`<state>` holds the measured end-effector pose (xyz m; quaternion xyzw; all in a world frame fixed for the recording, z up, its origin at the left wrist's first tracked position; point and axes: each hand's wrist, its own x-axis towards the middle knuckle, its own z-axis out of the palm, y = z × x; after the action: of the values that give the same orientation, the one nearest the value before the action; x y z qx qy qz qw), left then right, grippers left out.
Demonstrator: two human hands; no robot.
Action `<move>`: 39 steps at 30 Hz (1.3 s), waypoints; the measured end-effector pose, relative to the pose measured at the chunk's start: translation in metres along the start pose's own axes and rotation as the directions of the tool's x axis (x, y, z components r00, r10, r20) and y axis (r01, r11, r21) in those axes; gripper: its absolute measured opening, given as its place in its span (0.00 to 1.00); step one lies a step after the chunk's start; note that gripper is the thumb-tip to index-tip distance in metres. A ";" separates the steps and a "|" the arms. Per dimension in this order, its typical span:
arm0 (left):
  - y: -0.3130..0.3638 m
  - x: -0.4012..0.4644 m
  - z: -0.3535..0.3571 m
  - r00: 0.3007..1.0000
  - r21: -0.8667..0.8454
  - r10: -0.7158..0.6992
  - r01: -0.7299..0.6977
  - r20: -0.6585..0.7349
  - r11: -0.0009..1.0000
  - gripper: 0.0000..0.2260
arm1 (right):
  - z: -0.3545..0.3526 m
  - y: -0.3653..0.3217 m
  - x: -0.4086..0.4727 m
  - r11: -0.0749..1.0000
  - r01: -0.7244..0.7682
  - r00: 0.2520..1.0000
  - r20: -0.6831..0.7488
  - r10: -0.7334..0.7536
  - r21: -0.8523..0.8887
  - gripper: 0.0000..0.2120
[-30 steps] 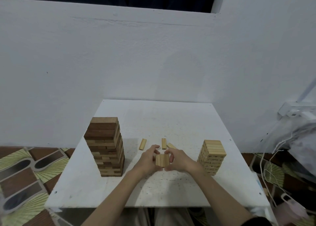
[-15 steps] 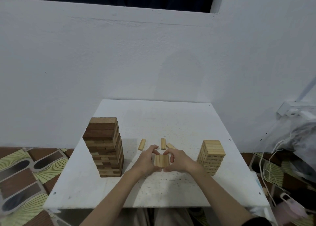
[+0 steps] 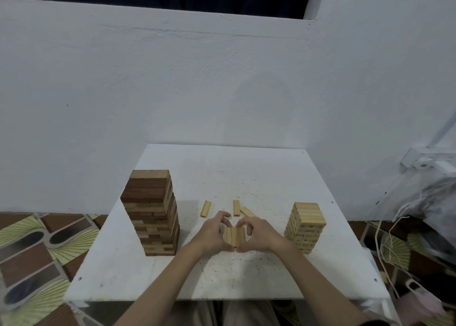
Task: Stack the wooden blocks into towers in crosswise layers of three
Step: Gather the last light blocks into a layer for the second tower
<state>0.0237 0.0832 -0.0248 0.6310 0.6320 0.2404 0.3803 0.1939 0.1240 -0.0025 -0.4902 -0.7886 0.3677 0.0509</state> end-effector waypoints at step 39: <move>0.166 0.003 0.028 0.920 -0.092 0.334 -0.358 -0.206 0.929 0.41 | -0.174 0.027 -0.098 1.000 0.014 0.997 -0.078 -0.014 0.004 0.23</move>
<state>0.1483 0.0958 0.0883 0.6819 0.5264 0.4019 0.3105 0.3410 0.1439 0.1344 -0.4986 -0.7886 0.3497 0.0856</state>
